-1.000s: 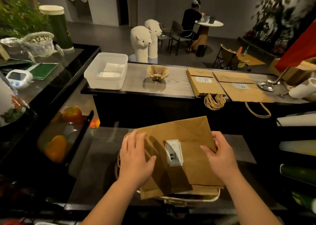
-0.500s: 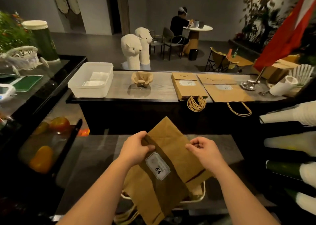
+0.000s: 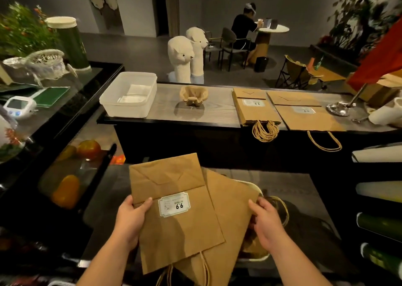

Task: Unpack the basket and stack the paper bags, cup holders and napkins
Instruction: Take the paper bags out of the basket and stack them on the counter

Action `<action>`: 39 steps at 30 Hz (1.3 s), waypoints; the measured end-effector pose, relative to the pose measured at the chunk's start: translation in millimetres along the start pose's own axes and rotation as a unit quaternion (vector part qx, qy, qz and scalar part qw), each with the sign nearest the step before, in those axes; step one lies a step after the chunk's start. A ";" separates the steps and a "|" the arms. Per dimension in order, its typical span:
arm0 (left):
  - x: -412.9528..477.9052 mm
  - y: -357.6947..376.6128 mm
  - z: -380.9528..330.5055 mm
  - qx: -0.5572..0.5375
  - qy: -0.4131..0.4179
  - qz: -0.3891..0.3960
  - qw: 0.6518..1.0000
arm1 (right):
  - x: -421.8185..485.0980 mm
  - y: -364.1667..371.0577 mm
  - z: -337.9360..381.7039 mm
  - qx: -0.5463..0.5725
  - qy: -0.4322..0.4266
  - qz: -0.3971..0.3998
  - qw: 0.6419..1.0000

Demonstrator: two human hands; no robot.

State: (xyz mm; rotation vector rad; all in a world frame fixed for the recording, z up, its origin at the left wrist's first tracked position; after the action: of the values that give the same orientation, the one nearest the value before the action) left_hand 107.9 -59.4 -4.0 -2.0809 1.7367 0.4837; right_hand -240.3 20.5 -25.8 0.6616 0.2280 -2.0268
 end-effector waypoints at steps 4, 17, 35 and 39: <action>-13.5 -19.6 8.7 -0.086 -0.053 0.037 0.994 | -6.7 2.9 42.2 -0.004 -0.096 -0.050 0.994; -64.3 33.2 8.0 -0.220 -0.121 0.128 0.959 | -124.9 137.4 75.4 -0.354 -0.265 0.152 0.884; -85.3 32.9 -2.4 -0.395 -0.086 0.326 0.854 | -80.8 170.8 28.0 -0.488 -0.237 0.142 0.828; -86.9 35.9 -3.1 -0.231 -0.049 0.231 0.944 | -75.8 178.7 27.6 -0.461 -0.212 0.097 0.856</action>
State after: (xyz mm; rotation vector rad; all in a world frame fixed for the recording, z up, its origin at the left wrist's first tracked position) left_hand 57.4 7.3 39.0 -1.8612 2.2173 1.2127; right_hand -69.3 -28.4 56.7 -0.3553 0.7668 -1.5519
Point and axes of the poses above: each hand's wrist, its own x-axis towards the middle knuckle, its own y-axis out of the palm, z = x × y, the point moved 4 cm from there along x, towards the middle knuckle, and after that the axes turned 2 degrees about x, right-handed, at the moved point
